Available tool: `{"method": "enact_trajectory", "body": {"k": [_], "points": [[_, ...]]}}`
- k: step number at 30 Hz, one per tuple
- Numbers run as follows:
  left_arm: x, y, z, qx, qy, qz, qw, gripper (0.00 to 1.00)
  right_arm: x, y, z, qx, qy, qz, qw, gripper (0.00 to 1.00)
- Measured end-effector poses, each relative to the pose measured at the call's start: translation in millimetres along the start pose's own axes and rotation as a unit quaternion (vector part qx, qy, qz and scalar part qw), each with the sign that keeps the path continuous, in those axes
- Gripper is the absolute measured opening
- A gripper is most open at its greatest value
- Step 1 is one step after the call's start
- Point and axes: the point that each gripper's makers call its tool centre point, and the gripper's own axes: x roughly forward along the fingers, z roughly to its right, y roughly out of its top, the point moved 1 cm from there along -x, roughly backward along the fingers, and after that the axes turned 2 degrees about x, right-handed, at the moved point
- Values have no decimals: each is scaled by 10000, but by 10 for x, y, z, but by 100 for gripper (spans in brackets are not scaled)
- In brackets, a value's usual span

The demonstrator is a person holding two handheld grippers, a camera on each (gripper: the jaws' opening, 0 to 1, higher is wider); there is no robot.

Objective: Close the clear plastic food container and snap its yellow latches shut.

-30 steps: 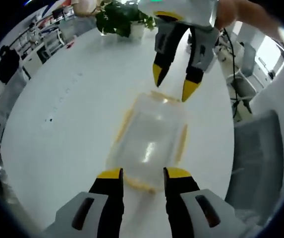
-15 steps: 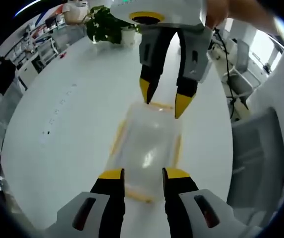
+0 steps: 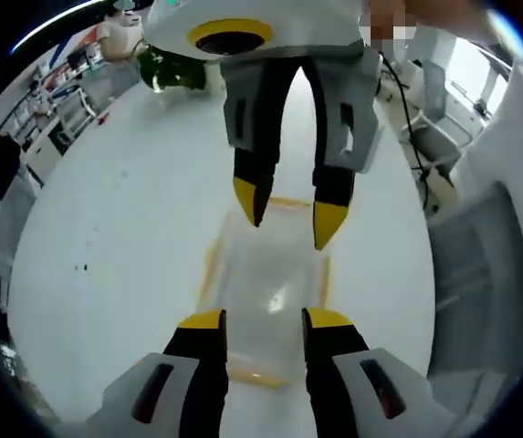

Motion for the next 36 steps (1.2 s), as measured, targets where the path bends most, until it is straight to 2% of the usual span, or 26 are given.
{"method": "enact_trajectory", "body": {"k": [12,16,21,36], "points": [[91,95,63,197,-34,69,9998,28,45,94,17,-382,-66,331,9987,29],[106,100,74,274,-39,59,9996,29,82,100,29,-712,-193,207,9971,29],[116,77,34,280,8,29,9996,27,90,155,26,-669,-144,300,9972,29],[180,111,46,279,64,53,9996,28,109,135,53,-675,-162,289,9972,29]]}}
